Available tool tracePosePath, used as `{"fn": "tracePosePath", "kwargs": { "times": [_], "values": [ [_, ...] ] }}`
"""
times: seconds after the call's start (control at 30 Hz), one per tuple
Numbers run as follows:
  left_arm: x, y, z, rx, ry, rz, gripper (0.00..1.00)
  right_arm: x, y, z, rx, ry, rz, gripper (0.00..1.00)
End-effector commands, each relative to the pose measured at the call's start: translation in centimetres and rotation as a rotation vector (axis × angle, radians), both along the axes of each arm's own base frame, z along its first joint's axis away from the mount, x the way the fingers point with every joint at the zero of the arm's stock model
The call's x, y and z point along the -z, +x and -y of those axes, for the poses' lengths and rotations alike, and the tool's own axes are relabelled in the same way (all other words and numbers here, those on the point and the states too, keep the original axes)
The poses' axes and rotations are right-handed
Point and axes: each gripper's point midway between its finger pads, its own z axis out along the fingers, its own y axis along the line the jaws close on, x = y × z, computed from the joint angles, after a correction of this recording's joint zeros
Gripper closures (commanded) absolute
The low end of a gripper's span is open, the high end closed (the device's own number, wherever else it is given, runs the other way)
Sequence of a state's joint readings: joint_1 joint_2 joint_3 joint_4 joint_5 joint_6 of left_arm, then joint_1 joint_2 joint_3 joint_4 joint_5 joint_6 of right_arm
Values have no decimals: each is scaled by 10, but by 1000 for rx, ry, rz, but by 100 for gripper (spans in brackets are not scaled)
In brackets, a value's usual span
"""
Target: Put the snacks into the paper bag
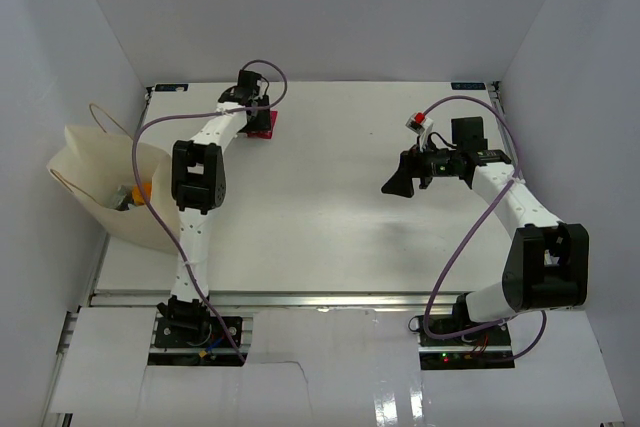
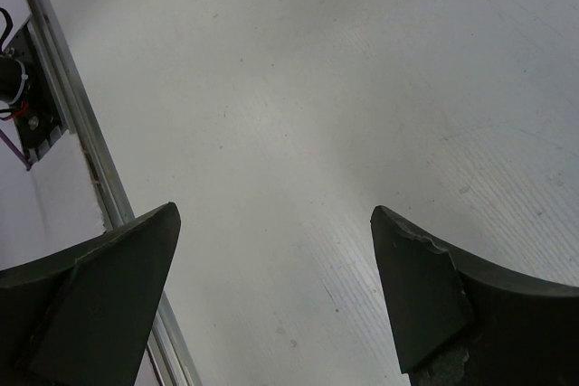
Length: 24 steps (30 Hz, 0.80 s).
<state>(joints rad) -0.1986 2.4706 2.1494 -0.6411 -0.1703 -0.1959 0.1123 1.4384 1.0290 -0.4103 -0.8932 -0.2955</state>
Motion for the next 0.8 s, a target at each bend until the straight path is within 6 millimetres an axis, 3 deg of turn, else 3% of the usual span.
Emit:
{"fn": "tracePosePath", "kwargs": {
  "times": [0.0,0.23,0.37,0.43,0.57,0.67,0.7,0.73,0.77],
  "values": [
    [-1,-2,6,23,-54,-3,35,-10,-3,0,-5,23,26,8],
    [22,-24,13,48,-99,-82,47,-13,-3,2,0,29,26,8],
    [20,-28,15,52,-112,-88,56,-14,-3,3,3,32,29,8],
    [15,-29,15,52,-120,-81,65,-15,-3,4,5,34,30,8],
    [-10,-25,18,44,-148,-15,81,-17,-3,5,10,34,38,8],
    [-40,-26,20,39,-181,54,88,-19,-4,6,11,37,44,8],
    [-61,-27,22,44,-199,94,90,-18,-4,6,11,37,43,8],
    [-59,-34,21,40,-201,88,94,-20,-4,6,13,38,47,8],
    [-69,-34,27,58,-238,117,95,-21,-4,7,13,39,49,8]
  ]
}}
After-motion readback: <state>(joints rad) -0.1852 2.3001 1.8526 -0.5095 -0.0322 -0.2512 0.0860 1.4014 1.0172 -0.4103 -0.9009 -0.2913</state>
